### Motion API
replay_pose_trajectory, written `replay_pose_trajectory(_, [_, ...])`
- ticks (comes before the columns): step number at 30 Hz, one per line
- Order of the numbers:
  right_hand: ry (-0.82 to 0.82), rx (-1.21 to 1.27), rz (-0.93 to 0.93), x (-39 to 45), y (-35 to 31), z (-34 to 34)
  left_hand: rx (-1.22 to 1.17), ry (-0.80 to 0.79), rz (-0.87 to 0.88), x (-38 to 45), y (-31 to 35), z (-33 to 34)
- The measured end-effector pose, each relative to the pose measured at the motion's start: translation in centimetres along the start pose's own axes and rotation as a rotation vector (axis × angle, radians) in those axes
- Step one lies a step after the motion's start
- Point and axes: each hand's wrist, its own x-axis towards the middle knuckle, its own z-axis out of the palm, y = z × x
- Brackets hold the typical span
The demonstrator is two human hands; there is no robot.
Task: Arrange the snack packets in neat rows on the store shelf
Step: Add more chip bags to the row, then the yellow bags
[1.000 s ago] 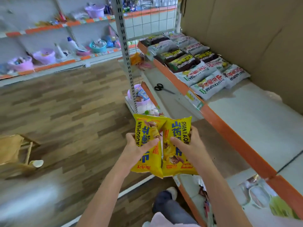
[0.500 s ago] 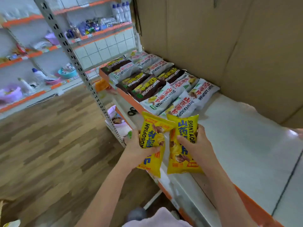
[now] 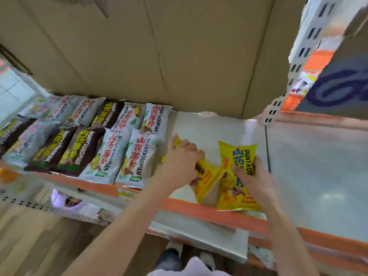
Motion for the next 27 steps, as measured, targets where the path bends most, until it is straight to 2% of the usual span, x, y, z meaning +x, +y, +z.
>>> replay_pose_trajectory(3, [0.065,-0.063,-0.026,-0.3,0.1,-0.5,-0.037,0.179,0.088,1.8,-0.1,1.2])
replay_pose_trajectory(5, [0.083,-0.100,-0.016,-0.3,0.5,-0.3,-0.155,0.327,0.014,1.6,0.3,1.4])
replay_pose_trajectory(6, [0.090,-0.115,-0.004,-0.3,0.7,0.0,-0.218,0.346,-0.027,0.9,0.6,1.7])
replay_pose_trajectory(8, [0.120,-0.095,0.011,-0.4,0.6,0.6,-0.287,0.329,-0.015,-0.7,1.1,2.7])
replay_pose_trajectory(10, [0.150,-0.104,0.019,-0.5,0.2,1.2,-0.232,0.266,0.074,-2.3,0.8,4.4])
replay_pose_trajectory(15, [0.140,-0.164,-0.002,-0.6,-1.1,2.4,-0.304,0.211,0.178,-3.0,-2.7,5.3])
replay_pose_trajectory(19, [0.168,-0.164,-0.070,-1.7,-2.3,3.7,-0.317,0.185,0.161,-2.8,-4.7,4.1])
replay_pose_trajectory(21, [0.137,-0.197,-0.100,-2.4,-2.8,4.6,-0.272,0.178,0.151,-2.3,-5.3,3.6])
replay_pose_trajectory(24, [0.077,-0.274,-0.174,-2.4,-3.1,6.0,-0.180,0.177,0.236,-1.1,-5.6,4.3])
replay_pose_trajectory(27, [0.120,-0.407,-0.197,-0.7,-3.4,6.7,-0.127,0.113,0.283,0.7,-6.3,5.0])
